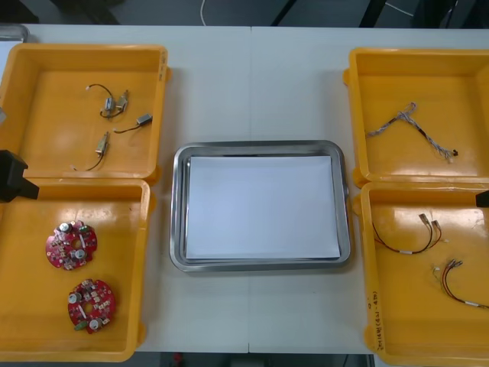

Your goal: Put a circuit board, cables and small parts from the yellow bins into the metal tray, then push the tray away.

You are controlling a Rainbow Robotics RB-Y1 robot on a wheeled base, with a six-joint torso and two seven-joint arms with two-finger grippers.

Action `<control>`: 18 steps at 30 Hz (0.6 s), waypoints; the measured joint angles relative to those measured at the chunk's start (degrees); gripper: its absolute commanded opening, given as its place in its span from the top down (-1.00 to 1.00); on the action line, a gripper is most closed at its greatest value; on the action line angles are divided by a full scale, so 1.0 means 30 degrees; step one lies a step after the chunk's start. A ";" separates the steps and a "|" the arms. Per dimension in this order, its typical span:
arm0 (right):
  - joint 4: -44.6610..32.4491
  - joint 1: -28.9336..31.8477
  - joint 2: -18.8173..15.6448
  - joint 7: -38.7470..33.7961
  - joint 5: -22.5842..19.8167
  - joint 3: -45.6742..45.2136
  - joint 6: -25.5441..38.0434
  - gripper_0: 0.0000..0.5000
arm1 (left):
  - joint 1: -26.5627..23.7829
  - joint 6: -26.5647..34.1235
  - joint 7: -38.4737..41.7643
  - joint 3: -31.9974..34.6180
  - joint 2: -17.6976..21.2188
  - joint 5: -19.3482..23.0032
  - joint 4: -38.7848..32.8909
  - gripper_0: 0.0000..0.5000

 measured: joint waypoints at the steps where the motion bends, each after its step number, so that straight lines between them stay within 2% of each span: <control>1: 0.0000 0.0000 0.0000 0.0000 0.0000 0.0000 0.0000 -1.00 | 0.0000 0.0000 0.0000 0.0000 0.0000 0.0000 0.0000 -1.00; 12: 0.0000 0.0050 0.0013 -0.0007 -0.0083 -0.0132 0.0000 -1.00 | 0.0000 0.0000 0.0029 -0.0655 -0.0003 -0.0325 -0.0101 -1.00; 18: -0.0048 0.0458 0.0030 -0.0111 -0.0133 -0.0576 0.0000 -1.00 | 0.0001 0.0000 0.0333 -0.1757 -0.0248 -0.2068 -0.0701 -1.00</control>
